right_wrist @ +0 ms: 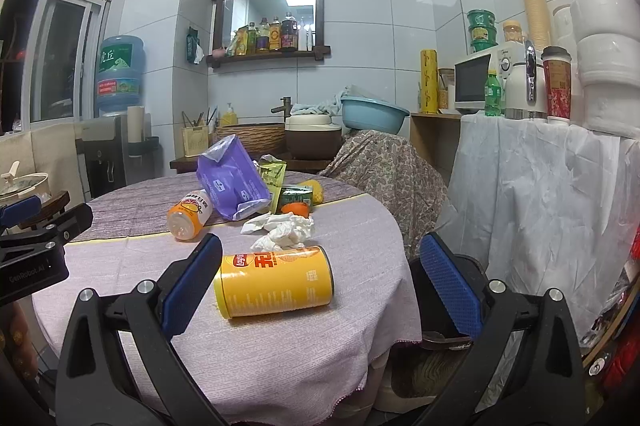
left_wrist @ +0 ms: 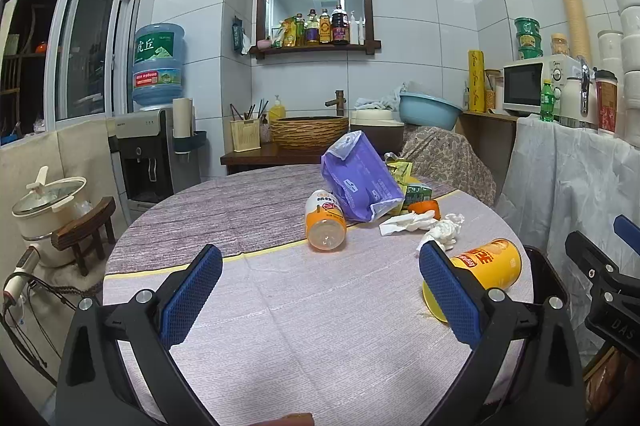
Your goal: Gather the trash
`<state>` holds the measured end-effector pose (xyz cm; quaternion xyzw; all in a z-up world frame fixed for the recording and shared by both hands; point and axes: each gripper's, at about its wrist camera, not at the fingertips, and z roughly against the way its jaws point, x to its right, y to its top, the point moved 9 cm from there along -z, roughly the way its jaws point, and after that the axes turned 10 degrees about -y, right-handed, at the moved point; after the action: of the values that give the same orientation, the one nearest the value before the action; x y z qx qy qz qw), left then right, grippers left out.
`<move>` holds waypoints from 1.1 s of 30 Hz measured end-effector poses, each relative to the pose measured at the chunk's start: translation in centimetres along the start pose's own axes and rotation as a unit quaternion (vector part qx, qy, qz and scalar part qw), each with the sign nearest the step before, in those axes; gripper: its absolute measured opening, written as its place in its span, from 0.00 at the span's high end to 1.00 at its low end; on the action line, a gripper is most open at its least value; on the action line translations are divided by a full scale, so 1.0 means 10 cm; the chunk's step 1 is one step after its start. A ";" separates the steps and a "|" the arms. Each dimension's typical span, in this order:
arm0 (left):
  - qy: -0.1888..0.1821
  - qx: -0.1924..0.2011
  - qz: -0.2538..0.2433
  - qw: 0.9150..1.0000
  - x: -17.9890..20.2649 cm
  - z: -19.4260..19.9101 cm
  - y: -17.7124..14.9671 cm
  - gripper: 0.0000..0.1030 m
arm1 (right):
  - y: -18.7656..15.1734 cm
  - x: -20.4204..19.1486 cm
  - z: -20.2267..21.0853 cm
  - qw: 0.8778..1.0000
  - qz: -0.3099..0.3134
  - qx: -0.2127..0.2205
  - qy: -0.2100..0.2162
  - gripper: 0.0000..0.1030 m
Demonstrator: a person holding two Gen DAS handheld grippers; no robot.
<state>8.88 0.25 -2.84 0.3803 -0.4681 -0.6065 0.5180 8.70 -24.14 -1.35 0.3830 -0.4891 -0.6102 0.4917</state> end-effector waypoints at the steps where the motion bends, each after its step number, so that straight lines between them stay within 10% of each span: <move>1: 0.000 0.000 0.000 1.000 0.00 0.00 0.00 0.05 | 0.00 0.00 0.00 1.000 0.001 -0.001 -0.001 0.05; 33: 0.001 -0.008 -0.004 1.000 0.01 -0.05 -0.14 0.05 | 0.01 -0.01 0.00 1.000 0.001 -0.003 0.000 0.05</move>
<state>8.95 0.09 -4.27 0.3782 -0.4615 -0.6120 0.5190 8.75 -24.04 -1.25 0.3816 -0.4876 -0.6109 0.4935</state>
